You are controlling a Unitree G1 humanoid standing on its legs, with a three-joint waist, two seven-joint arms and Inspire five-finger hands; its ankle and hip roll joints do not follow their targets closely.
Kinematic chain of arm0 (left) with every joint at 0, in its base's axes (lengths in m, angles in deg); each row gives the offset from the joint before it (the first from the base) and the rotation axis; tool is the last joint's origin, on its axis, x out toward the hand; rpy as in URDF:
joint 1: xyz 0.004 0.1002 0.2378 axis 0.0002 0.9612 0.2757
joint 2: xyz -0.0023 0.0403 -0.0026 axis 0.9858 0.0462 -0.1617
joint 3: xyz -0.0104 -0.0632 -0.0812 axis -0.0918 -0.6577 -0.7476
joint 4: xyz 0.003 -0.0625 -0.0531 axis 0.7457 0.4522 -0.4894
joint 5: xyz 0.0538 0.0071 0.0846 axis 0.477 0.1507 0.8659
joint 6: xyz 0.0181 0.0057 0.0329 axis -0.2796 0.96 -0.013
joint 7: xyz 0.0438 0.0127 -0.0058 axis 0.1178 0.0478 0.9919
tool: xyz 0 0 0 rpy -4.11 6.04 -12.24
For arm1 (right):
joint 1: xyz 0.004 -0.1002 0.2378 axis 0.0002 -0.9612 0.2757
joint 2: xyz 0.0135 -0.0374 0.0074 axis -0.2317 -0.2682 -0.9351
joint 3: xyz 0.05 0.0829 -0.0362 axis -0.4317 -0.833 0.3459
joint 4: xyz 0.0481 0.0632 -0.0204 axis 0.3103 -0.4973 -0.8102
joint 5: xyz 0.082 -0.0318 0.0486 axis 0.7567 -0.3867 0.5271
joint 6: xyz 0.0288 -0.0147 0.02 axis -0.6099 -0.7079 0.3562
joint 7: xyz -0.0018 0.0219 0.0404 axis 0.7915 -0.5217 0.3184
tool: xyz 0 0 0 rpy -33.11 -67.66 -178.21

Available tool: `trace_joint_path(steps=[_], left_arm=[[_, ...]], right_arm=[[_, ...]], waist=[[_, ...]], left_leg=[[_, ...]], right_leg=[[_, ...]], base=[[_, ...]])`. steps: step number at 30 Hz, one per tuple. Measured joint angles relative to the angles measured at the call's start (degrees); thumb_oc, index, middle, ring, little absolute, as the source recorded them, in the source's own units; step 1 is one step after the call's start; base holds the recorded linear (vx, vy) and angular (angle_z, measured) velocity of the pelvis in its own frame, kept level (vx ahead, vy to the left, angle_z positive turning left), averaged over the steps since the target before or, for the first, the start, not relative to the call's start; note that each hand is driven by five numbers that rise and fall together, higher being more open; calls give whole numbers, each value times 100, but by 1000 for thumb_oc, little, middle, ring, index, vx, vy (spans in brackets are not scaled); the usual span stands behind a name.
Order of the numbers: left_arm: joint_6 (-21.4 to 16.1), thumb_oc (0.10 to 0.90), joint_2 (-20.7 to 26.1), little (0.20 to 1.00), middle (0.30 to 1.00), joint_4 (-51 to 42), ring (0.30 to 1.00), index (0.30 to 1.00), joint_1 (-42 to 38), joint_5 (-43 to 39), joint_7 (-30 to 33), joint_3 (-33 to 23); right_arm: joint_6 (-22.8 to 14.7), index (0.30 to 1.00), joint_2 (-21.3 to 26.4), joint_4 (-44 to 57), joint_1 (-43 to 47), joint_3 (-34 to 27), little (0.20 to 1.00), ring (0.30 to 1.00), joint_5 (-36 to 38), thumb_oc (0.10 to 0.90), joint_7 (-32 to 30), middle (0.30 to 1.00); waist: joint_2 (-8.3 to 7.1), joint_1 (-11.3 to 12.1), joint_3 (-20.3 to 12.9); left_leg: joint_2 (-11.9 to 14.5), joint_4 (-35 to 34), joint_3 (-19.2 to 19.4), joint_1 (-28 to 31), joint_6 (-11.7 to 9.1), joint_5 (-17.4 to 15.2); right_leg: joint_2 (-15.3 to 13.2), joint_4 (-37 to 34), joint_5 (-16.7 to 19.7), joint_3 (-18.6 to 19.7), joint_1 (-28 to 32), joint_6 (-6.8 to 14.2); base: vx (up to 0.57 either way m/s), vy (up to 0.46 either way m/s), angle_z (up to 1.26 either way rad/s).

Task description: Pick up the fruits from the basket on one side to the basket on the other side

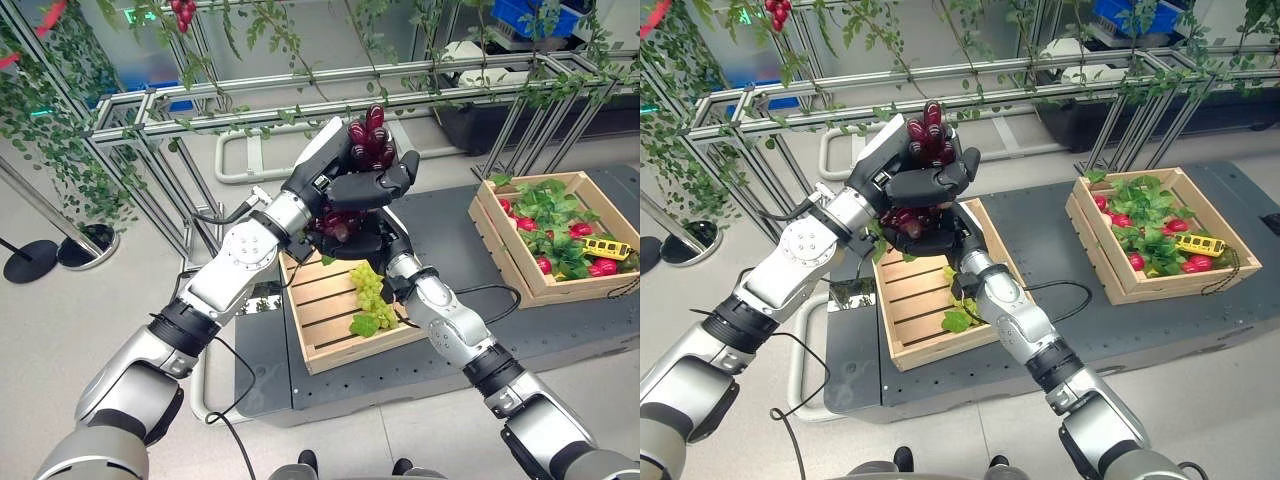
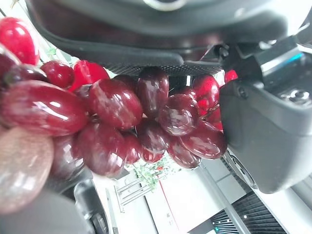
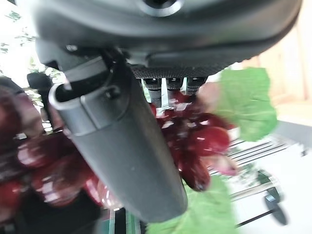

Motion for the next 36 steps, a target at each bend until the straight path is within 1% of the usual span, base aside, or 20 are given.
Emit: trace_joint_path(steps=[4, 6, 9, 10, 11, 12, 14, 18, 20, 24, 33, 34, 36], left_arm=[[-1, 400, -104, 300, 300, 329, 300, 300, 1, -1, 11, -11], [-1, 400, -195, 300, 300, 461, 300, 300, 1, -2, 38, -33], [-8, 400, -280, 300, 300, 575, 300, 300, 1, -2, 62, -74], [-7, 400, -299, 300, 300, 634, 300, 300, 1, -2, 68, -74], [-7, 400, -309, 300, 300, 692, 300, 300, 1, -6, 81, -74], [-12, 400, -343, 300, 300, 729, 300, 300, 1, -50, 86, -75], [-21, 400, -411, 300, 300, 827, 300, 300, 1, -60, 89, -78], [-25, 400, -455, 300, 300, 969, 300, 300, 1, -60, 119, -80], [-178, 400, -483, 300, 300, 959, 300, 300, 1, -60, 121, -80], [-317, 400, -551, 300, 300, 856, 300, 300, 1, -57, 125, -73], [-331, 400, -686, 300, 300, 849, 300, 300, 2, -57, 412, -72], [-331, 800, -693, 900, 900, 851, 900, 900, 2, -57, 492, -72], [-331, 800, -697, 900, 900, 875, 900, 900, 2, -58, 629, -74]], right_arm=[[-86, 900, -33, 0, -2, 11, 900, 900, 2, 800, -77, 900], [-109, 900, -33, 0, -5, 40, 900, 900, 5, 800, -148, 900], [-272, 900, -57, 0, -51, 45, 900, 900, 13, 800, -183, 900], [-328, 794, -63, 0, -62, 45, 794, 794, 15, 729, -184, 794], [-380, 571, -75, 0, -68, 45, 571, 571, 16, 580, -184, 571], [-394, 300, -87, 0, -90, 45, 300, 300, 55, 400, -184, 300], [-406, 300, -140, 0, -139, 46, 300, 300, 218, 400, -184, 300], [-406, 300, -187, -3, -206, 166, 300, 300, 275, 400, -182, 300], [-406, 300, -172, -28, -207, 180, 300, 300, 441, 400, -221, 300], [-407, 300, -180, -28, -205, 158, 300, 300, 446, 400, -231, 300], [-410, 300, -173, -27, -189, 135, 300, 300, 426, 400, -298, 300], [-410, 300, -172, -27, -187, 135, 300, 300, 426, 400, -298, 300], [-410, 300, -173, -27, -188, 135, 300, 300, 425, 400, -298, 300]], waist=[[83, 23, -117], [105, 28, -155], [119, 26, -169], [121, 24, -176], [121, 22, -178], [123, 27, -180], [124, 33, -187], [125, 29, -187], [124, 37, -187], [123, 68, -188], [121, 43, -190], [121, 32, -190], [121, 23, -190]], left_leg=[[1, 0, -2, -1, 1, 1], [2, 0, -2, 0, 1, 1], [2, 0, -2, -1, 2, 2], [2, 0, -2, 0, 2, 2], [3, 0, -2, 0, 2, 2], [4, 0, -5, -1, 2, 2], [3, 0, -6, -1, 2, 2], [4, 0, -7, -3, 2, 2], [4, 0, -11, -5, 2, 2], [2, 0, -11, -4, 2, 2], [4, 0, -9, -2, 3, 2], [4, 0, -8, -2, 3, 2], [5, 0, -7, -1, 3, 2]], right_leg=[[1, 0, 0, 0, 0, 0], [1, 0, 0, 0, 0, 0], [2, 0, 0, 1, 0, 0], [2, 0, 0, 1, 0, 0], [2, 0, 0, 2, 0, 0], [3, 0, 0, 1, 0, 0], [2, 0, 0, 0, 0, 0], [2, 0, 0, -1, -1, 0], [2, 0, 0, -3, -1, 0], [0, 0, 0, -2, 0, 0], [3, 0, 0, 2, -1, 0], [3, 0, 0, 2, -1, 0], [3, 0, 0, 3, -1, 0]], base=[[0, 0, 0], [0, 0, 0], [0, 0, 0], [0, 0, 0], [0, 0, 0], [0, 0, 0], [0, 0, 0], [0, 0, 0], [0, 0, 0], [0, 0, 0], [0, 0, 0], [0, 0, 0], [0, 0, 0]])
